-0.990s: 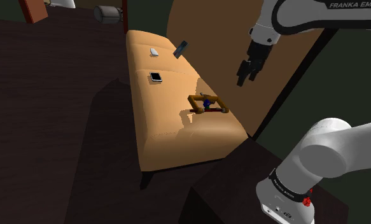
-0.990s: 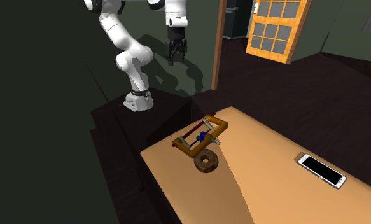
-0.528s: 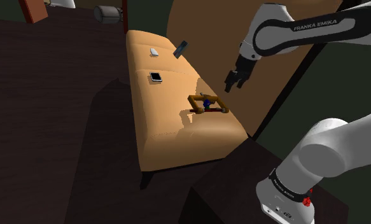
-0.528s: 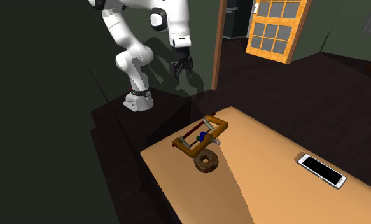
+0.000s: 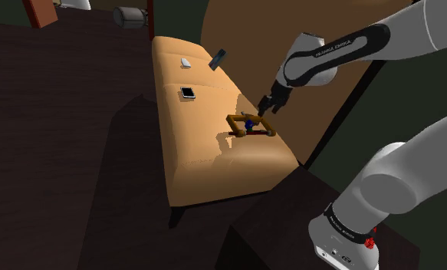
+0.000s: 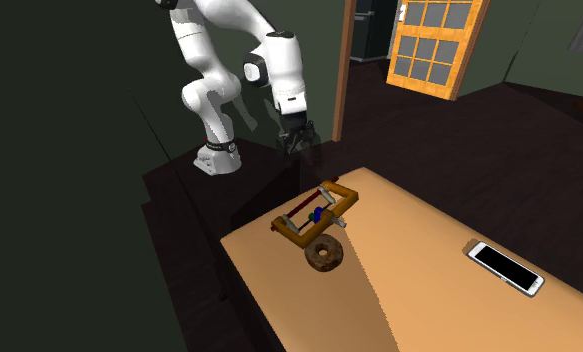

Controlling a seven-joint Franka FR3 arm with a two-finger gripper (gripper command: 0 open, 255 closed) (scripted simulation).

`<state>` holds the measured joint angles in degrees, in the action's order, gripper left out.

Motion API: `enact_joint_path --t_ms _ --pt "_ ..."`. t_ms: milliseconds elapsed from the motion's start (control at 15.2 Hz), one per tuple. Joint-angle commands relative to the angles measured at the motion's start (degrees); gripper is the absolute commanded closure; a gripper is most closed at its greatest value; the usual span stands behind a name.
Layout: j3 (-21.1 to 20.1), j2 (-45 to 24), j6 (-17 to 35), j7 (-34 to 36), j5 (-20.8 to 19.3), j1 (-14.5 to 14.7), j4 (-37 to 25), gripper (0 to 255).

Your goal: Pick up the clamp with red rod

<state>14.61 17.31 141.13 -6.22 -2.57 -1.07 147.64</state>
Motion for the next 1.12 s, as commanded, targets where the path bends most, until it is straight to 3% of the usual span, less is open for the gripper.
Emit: enact_joint_path --t_ms 0,264,594,1056 --pt "1.53 -4.68 4.61 -1.92 2.59 0.78 -1.42 0" --pt "4.17 -14.46 12.45 -8.79 11.93 2.75 -5.06 0" --pt "2.83 -26.63 18.29 -21.78 29.45 1.66 -12.22 0" --pt "-1.02 -31.64 22.27 -28.09 36.89 -1.00 -12.75 0"
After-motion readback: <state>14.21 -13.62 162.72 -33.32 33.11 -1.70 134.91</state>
